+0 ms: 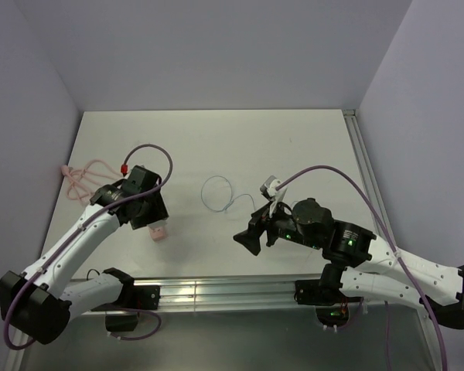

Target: Insert the plug

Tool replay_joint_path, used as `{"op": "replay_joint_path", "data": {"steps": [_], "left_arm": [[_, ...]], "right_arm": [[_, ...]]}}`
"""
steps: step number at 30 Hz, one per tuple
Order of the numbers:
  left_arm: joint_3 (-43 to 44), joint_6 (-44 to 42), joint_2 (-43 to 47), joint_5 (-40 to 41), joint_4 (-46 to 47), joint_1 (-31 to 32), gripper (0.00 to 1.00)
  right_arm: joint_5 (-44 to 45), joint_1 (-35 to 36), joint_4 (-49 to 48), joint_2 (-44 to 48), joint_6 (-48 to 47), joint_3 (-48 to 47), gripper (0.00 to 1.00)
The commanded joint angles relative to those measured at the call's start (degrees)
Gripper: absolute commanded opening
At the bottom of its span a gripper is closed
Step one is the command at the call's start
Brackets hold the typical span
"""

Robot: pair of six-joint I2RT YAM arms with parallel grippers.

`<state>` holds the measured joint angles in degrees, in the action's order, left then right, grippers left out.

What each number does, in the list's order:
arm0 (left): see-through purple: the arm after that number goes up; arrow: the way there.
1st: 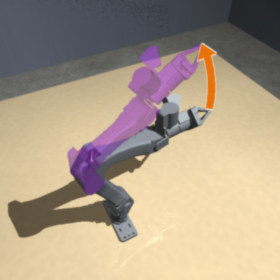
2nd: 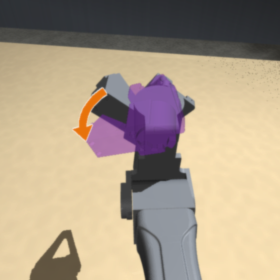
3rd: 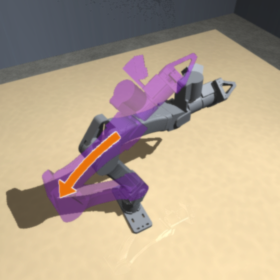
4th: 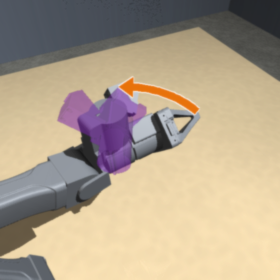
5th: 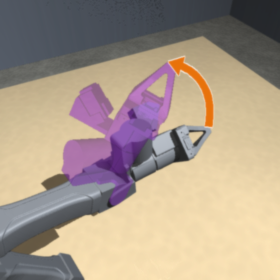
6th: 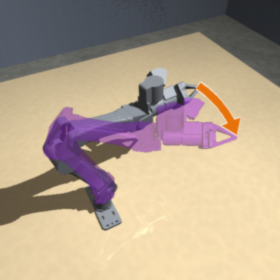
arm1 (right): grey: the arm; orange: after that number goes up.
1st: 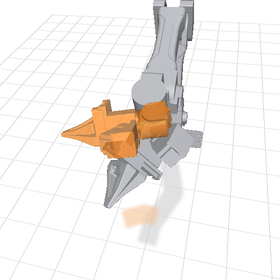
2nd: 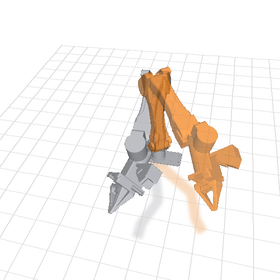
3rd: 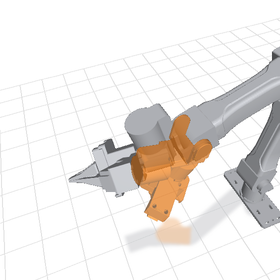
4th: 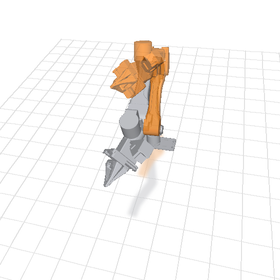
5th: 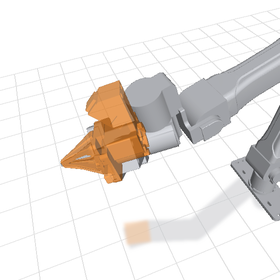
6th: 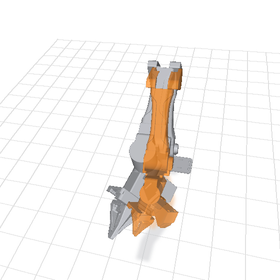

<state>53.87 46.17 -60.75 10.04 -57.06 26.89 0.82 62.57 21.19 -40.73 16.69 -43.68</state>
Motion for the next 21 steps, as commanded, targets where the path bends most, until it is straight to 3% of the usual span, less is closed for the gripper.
{"op": "replay_joint_path", "data": {"steps": [1,21], "left_arm": [[-2.35,0.84,-1.3,3.93,4.76,-0.61,0.0],[-7.28,4.98,-3.14,3.5,9.94,-4.04,0.0]], "right_arm": [[-0.56,-0.34,-4.67,0.3,-0.08,0.53,0.98],[-2.05,-0.34,-5.19,0.56,0.1,1.76,0.98]]}}
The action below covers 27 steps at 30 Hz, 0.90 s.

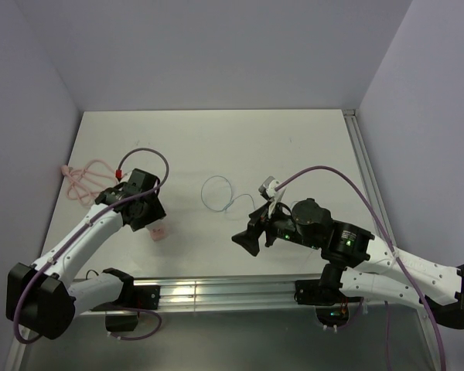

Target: Insert the plug

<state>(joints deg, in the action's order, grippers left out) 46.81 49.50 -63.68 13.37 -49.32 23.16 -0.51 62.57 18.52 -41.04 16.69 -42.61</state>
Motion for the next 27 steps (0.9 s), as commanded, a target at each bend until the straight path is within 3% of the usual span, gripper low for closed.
{"op": "replay_joint_path", "data": {"steps": [1,27], "left_arm": [[-0.49,1.4,-0.39,-0.18,2.56,-0.31,0.0],[-5.76,4.73,-4.08,-5.1,4.32,-0.22,0.0]], "right_arm": [[-0.8,-0.34,-2.7,1.04,0.1,0.77,0.98],[-2.12,-0.25,-3.49,0.87,0.01,1.57,0.97]]}}
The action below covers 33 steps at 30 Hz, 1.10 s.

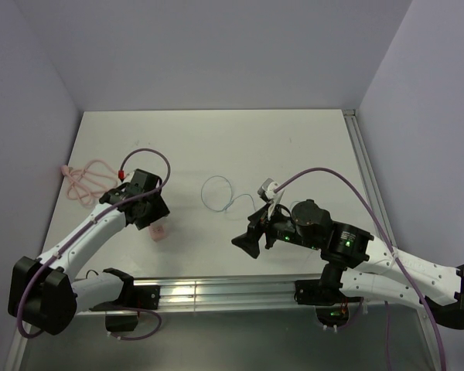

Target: Insert the plug

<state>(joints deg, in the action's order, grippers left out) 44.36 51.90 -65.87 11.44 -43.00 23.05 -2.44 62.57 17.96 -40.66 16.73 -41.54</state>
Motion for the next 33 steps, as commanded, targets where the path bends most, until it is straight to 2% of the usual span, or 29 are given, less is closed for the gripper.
{"op": "replay_joint_path", "data": {"steps": [1,6,10,17,19,27,29,33], "left_arm": [[-3.57,2.5,-1.64,-3.53,-1.56,-0.11,0.0],[-2.62,3.03,1.61,-0.73,-4.8,-0.11,0.0],[-2.26,2.94,1.8,-1.42,-5.69,-0.11,0.0],[-1.99,1.63,2.67,-1.69,-3.49,-0.2,0.0],[-2.52,2.59,3.63,-1.34,-2.79,-0.11,0.0],[1.34,10.41,6.97,8.24,-12.45,-0.11,0.0],[1.17,7.79,9.34,7.9,-10.62,-0.11,0.0],[0.64,9.35,8.74,6.32,-11.75,-0.11,0.0]], "right_arm": [[-0.2,-0.34,-2.93,0.32,-0.03,0.41,0.97],[-0.37,-0.34,-2.66,0.23,0.05,0.23,0.97],[-0.9,-0.25,-3.28,0.5,0.14,0.5,0.97],[-0.73,-0.25,-3.28,1.29,0.5,1.28,0.97],[-0.99,-0.34,-3.19,1.73,0.5,1.37,0.97],[-1.78,-0.25,-3.54,1.82,0.32,1.46,0.97],[-1.87,-0.25,-3.45,2.08,0.32,1.55,0.97],[-2.04,-0.34,-3.98,2.96,0.41,1.9,0.97]]}}
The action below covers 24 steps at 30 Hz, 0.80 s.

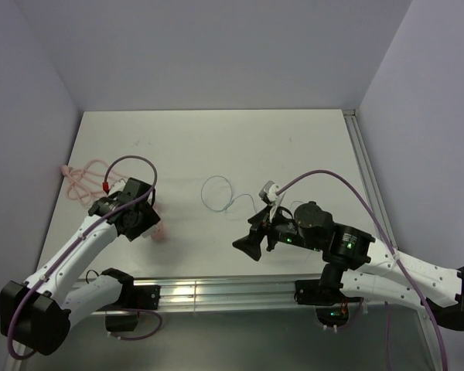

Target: Insert the plug

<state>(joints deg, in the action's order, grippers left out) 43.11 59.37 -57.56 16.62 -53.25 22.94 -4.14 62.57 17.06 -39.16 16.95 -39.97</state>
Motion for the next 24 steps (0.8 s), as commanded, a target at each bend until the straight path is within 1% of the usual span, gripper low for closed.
{"op": "replay_joint_path", "data": {"steps": [1,5,7,10,14,18,24], "left_arm": [[1.71,2.93,0.52,1.13,-1.24,0.0,0.0],[2.15,7.16,1.14,4.11,-3.6,0.0,0.0],[3.11,10.23,0.26,6.91,-7.19,0.0,0.0],[4.35,12.07,-0.8,7.9,-8.88,-0.09,0.0],[4.61,15.07,-4.83,8.51,-12.48,-0.09,0.0],[2.68,15.77,-6.77,6.85,-10.56,-0.35,0.0],[2.06,14.73,-9.41,7.55,-7.93,-0.44,0.0]], "right_arm": [[-0.25,-0.34,-2.82,1.36,0.28,0.15,0.97],[-0.34,-0.25,-2.38,1.45,0.45,0.06,0.97],[-0.43,-0.34,-2.56,1.71,0.54,0.33,0.97],[-0.43,-0.25,-2.56,1.98,0.45,0.33,0.97],[-0.52,-0.25,-2.64,1.54,0.45,0.33,0.97],[-0.6,-0.25,-2.65,1.63,0.45,0.41,0.97],[-0.69,-0.25,-2.65,1.8,0.54,0.59,0.97]]}}
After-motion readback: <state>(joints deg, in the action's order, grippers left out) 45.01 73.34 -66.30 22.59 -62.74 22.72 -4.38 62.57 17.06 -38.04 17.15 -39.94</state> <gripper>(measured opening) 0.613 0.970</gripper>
